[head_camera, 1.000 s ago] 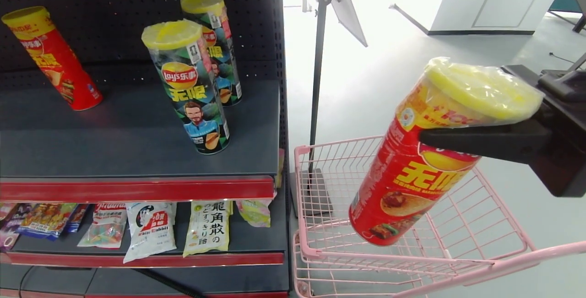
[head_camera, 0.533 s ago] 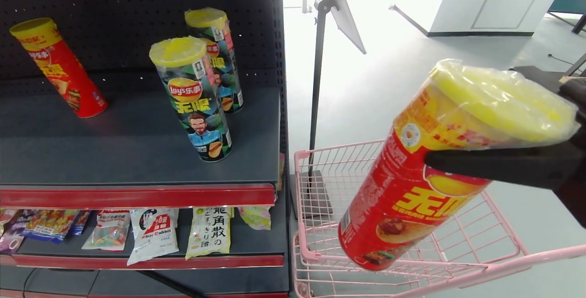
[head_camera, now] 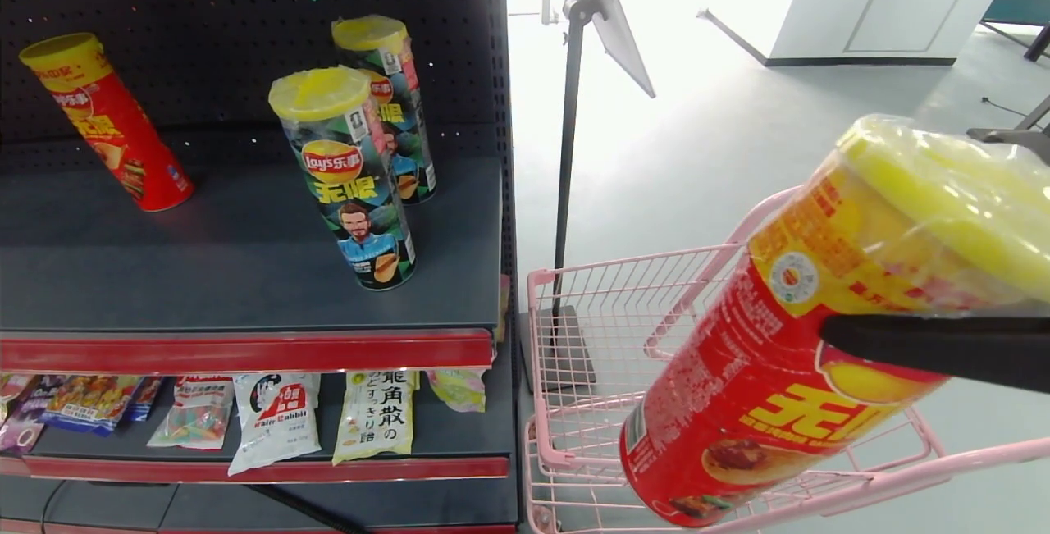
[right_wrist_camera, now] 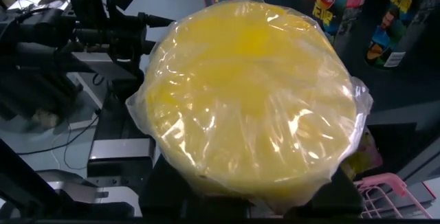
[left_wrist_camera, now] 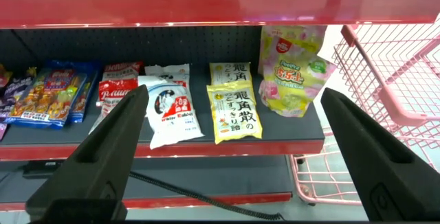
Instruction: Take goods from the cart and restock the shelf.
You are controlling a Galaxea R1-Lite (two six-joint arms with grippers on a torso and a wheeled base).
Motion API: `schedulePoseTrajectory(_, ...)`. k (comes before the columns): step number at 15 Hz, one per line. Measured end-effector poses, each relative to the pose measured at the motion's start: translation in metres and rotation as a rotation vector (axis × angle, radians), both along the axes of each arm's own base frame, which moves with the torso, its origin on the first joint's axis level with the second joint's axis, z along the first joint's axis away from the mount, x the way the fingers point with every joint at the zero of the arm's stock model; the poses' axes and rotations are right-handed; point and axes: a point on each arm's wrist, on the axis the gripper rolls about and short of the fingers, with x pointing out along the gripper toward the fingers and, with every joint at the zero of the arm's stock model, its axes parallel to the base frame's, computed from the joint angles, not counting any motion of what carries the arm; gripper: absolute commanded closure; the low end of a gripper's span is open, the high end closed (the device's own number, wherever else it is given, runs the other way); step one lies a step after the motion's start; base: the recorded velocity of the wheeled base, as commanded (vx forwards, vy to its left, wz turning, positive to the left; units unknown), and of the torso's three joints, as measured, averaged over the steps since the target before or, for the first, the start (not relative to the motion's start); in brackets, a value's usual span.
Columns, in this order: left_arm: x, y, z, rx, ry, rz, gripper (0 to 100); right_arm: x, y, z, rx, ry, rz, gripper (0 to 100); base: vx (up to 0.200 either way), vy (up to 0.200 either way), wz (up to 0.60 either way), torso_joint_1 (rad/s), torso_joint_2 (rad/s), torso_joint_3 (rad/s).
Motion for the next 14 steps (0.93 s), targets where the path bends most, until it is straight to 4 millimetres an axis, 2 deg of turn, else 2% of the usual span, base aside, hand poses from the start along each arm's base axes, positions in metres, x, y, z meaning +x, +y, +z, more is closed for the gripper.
schedulePoseTrajectory(7, 0.000, 0.000, 0.000, 0.000, 0.000, 0.000, 0, -0.017, -0.008, -0.001, 0.010, 0.001, -0.038, 100, 0.000, 0.000, 0.00, 0.000, 0.00, 0.000)
schedulePoseTrajectory(14, 0.000, 0.000, 0.000, 0.000, 0.000, 0.000, 0, -0.020, -0.011, -0.001, 0.017, 0.001, -0.050, 100, 0.000, 0.000, 0.00, 0.000, 0.00, 0.000)
